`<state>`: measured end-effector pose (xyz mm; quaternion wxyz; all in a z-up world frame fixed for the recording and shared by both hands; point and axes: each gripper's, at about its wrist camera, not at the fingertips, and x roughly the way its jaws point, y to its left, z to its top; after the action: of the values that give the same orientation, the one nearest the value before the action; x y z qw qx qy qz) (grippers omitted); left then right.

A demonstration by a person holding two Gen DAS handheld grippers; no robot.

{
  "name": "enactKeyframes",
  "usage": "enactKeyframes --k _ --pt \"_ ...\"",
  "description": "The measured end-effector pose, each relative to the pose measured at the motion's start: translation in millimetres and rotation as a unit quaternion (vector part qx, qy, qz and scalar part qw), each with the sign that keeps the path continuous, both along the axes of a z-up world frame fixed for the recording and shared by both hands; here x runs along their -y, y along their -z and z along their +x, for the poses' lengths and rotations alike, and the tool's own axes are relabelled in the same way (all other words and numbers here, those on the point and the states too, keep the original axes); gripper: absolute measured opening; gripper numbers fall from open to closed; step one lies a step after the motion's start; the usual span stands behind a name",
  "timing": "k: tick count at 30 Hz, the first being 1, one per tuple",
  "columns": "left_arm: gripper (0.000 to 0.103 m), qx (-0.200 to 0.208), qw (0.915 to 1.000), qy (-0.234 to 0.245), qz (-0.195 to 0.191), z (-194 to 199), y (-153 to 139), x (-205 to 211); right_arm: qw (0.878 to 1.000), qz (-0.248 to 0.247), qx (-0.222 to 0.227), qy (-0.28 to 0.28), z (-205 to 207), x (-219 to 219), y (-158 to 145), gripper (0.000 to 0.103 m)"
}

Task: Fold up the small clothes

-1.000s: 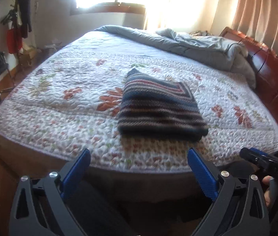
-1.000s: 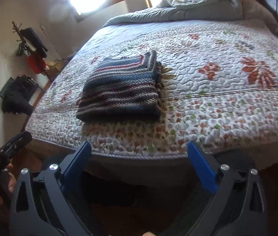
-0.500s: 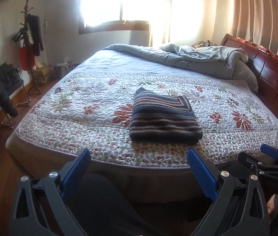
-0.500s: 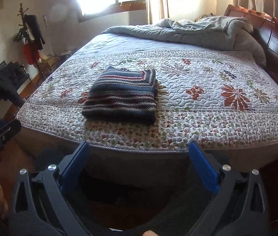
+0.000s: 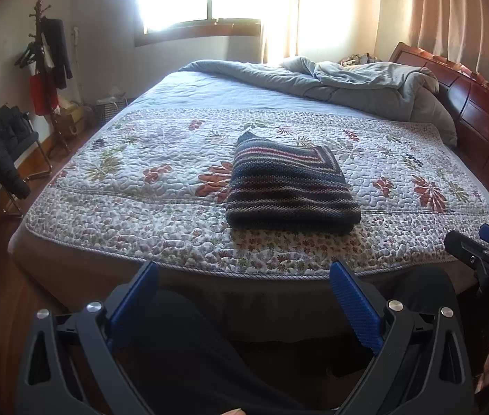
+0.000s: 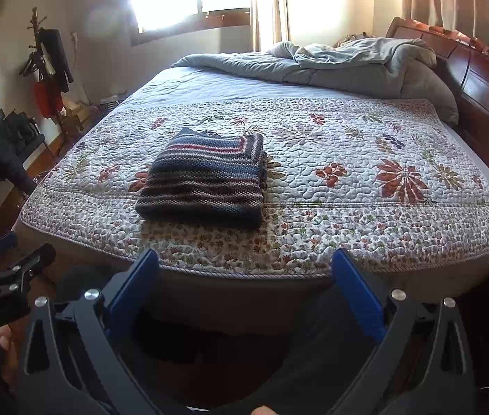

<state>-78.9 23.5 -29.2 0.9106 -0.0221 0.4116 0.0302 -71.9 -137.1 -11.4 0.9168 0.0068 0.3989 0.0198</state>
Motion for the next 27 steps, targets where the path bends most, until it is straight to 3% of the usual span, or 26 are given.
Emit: enactKeyframes --k 10,18,27 --pt "0.099 -0.001 0.9999 -0.011 0.01 8 -3 -4 1.0 0.007 -0.004 -0.003 6 2 2 0.1" --pt "0.099 0.025 0.9993 -0.015 0.021 7 -11 0 1.0 0.016 -0.009 -0.009 12 1 6 0.1" --pt "0.099 0.023 0.9997 -0.01 0.0 9 -10 0 1.0 0.018 -0.002 -0.002 14 7 6 0.1"
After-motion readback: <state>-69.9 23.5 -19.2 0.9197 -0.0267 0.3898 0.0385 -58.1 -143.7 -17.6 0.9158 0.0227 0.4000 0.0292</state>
